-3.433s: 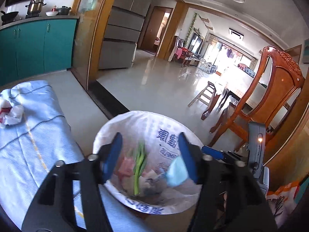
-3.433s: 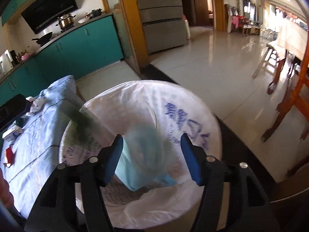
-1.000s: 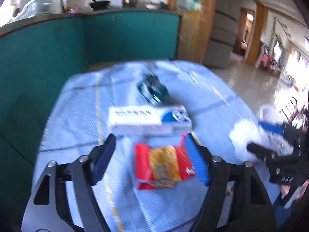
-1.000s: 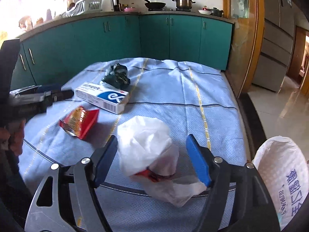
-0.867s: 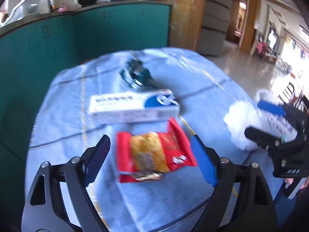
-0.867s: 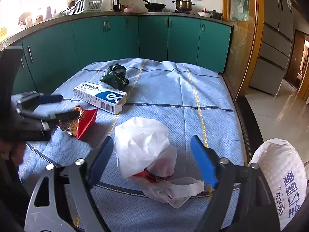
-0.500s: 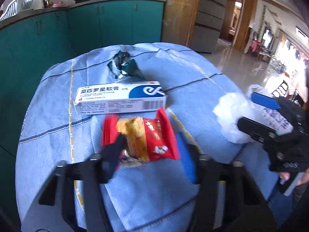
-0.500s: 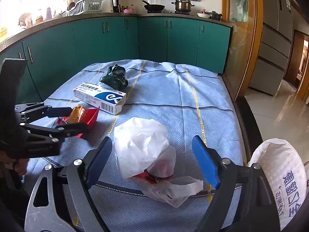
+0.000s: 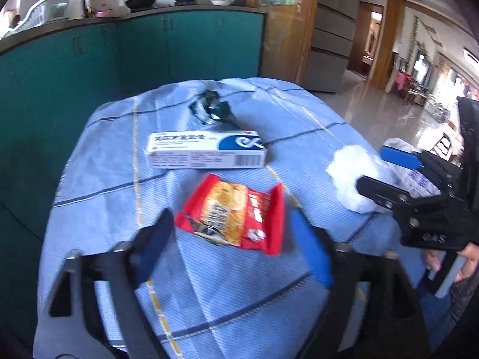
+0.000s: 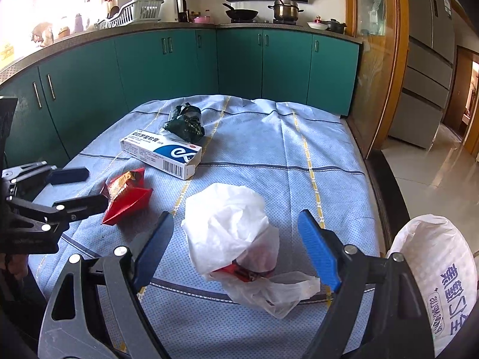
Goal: Collect trash
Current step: 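Grasp the red snack wrapper with the left tool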
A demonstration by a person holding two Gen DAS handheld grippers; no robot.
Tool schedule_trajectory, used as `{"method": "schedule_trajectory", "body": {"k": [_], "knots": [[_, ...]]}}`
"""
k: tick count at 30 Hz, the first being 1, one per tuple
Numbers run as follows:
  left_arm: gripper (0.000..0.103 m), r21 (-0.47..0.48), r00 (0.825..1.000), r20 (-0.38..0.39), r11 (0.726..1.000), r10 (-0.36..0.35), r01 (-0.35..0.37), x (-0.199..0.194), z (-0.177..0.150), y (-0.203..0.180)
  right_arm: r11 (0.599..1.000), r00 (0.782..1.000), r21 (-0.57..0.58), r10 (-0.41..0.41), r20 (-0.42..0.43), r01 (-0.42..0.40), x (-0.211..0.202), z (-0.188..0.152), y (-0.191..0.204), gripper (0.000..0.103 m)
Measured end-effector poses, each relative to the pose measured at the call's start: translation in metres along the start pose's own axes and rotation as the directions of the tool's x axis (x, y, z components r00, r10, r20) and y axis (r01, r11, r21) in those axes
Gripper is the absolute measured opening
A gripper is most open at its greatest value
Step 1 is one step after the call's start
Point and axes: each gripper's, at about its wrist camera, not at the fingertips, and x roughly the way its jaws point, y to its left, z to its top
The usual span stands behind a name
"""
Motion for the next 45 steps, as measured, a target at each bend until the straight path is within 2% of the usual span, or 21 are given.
{"method": "schedule_trajectory", "body": {"k": [4, 8, 10, 15, 18, 20, 25, 27, 32, 33, 34, 38, 45], "knots": [[0.091, -0.024, 1.0, -0.028, 1.0, -0.002, 0.002, 0.019, 0.003, 0.003, 1.0, 1.0, -0.008, -0.007, -0.004, 0.007, 0.002, 0.0, 0.003, 0.085], [0.093, -0.092, 0.997, -0.07, 0.995, -0.038, 0.032, 0.033, 0.004, 0.008, 1.0, 1.0, -0.023, -0.013, -0.003, 0.013, 0.001, 0.0, 0.007, 0.086], [0.093, -0.091, 0.996, -0.079, 0.995, -0.045, 0.038, 0.035, 0.002, 0.006, 1.0, 1.0, -0.027, -0.014, -0.002, 0.014, 0.001, -0.001, 0.007, 0.086], [0.091, -0.034, 0.997, -0.062, 0.998, 0.045, -0.047, 0.031, -0.004, -0.001, 1.0, 1.0, -0.02, -0.013, -0.003, 0.013, 0.002, -0.001, 0.007, 0.086], [0.088, -0.05, 0.995, -0.049, 0.994, 0.092, -0.094, 0.029, -0.006, -0.002, 1.0, 1.0, -0.028, -0.014, -0.005, 0.014, 0.002, -0.001, 0.008, 0.086], [0.086, -0.071, 0.995, -0.041, 0.993, 0.092, -0.095, 0.027, -0.007, 0.0, 0.999, 1.0, -0.03, -0.015, -0.006, 0.015, 0.002, -0.002, 0.008, 0.086], [0.06, -0.075, 0.995, -0.007, 0.992, 0.101, -0.101, 0.022, -0.006, -0.001, 0.999, 1.0, -0.029, -0.017, -0.01, 0.016, 0.003, -0.002, 0.008, 0.086], [0.056, -0.067, 0.992, 0.002, 0.99, 0.123, -0.122, 0.022, -0.006, -0.002, 0.999, 1.0, -0.029, -0.017, -0.01, 0.016, 0.003, -0.002, 0.009, 0.086], [0.043, -0.083, 0.995, 0.003, 0.991, 0.102, -0.101, 0.02, -0.005, 0.003, 0.999, 1.0, -0.032, -0.016, -0.011, 0.016, 0.004, -0.003, 0.009, 0.086], [0.035, -0.081, 0.996, 0.006, 0.992, 0.092, -0.092, 0.018, -0.005, 0.003, 0.999, 1.0, -0.032, -0.016, -0.011, 0.016, 0.004, -0.003, 0.009, 0.086], [0.031, -0.077, 0.997, 0.004, 0.994, 0.083, -0.083, 0.019, -0.005, 0.002, 0.999, 1.0, -0.031, -0.017, -0.011, 0.016, 0.005, -0.003, 0.009, 0.086], [0.024, -0.066, 0.998, 0.003, 0.996, 0.061, -0.06, 0.015, -0.004, -0.001, 0.999, 1.0, -0.029, -0.02, -0.017, 0.02, 0.006, -0.003, 0.009, 0.086], [0.021, -0.105, 0.995, 0.089, 0.994, 0.048, -0.039, -0.02, -0.001, 0.013, 0.999, 1.0, -0.024, -0.022, -0.014, 0.021, 0.006, -0.003, 0.008, 0.086]]}}
